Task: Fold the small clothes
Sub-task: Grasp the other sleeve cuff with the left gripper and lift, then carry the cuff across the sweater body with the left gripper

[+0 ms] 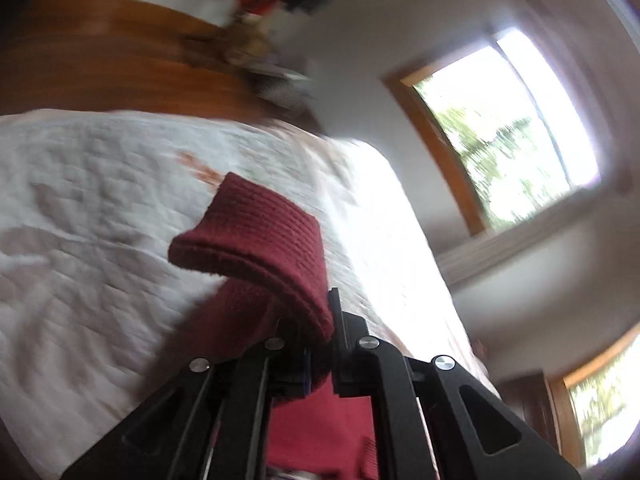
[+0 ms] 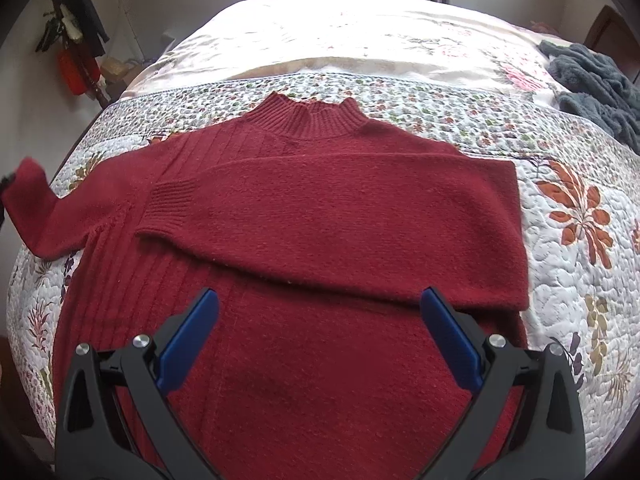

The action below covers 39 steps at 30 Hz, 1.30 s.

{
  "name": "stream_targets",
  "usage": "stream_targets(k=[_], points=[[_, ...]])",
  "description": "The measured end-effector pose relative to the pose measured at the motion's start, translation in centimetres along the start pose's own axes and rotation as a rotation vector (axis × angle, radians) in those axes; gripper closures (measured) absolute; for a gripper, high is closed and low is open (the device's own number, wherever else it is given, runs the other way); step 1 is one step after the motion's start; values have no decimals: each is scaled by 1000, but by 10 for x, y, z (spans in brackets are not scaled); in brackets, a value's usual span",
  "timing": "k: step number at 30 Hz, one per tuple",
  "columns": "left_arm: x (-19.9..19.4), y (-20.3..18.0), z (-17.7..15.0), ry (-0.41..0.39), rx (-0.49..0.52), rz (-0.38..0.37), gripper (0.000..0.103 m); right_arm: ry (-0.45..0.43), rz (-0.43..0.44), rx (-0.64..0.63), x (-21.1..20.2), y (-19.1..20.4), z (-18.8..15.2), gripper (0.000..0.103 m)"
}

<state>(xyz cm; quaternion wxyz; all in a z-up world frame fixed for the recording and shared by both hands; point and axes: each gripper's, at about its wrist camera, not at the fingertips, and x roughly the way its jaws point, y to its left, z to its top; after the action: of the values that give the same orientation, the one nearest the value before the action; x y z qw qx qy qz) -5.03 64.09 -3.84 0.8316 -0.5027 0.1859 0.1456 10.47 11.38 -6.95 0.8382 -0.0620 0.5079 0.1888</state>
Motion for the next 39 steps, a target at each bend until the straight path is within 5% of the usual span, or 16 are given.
stream_targets(k=[11, 17, 23, 30, 35, 39], points=[[83, -122, -111, 241, 97, -176, 97, -16, 3, 57, -9, -29, -6, 4], [130, -130, -174, 375, 179, -119, 97, -1, 7, 81, -5, -38, -8, 4], [160, -83, -219, 522, 166, -9, 96, 33, 25, 110, 5, -41, -10, 4], [117, -61, -226, 582, 218, -48, 89, 66, 67, 124, 11, -30, -2, 4], [70, -72, -183, 463, 235, -72, 87, 71, 104, 110, 14, -10, 11, 4], [93, -99, -167, 472, 253, -82, 70, 88, 144, 121, 18, 6, 17, 4]])
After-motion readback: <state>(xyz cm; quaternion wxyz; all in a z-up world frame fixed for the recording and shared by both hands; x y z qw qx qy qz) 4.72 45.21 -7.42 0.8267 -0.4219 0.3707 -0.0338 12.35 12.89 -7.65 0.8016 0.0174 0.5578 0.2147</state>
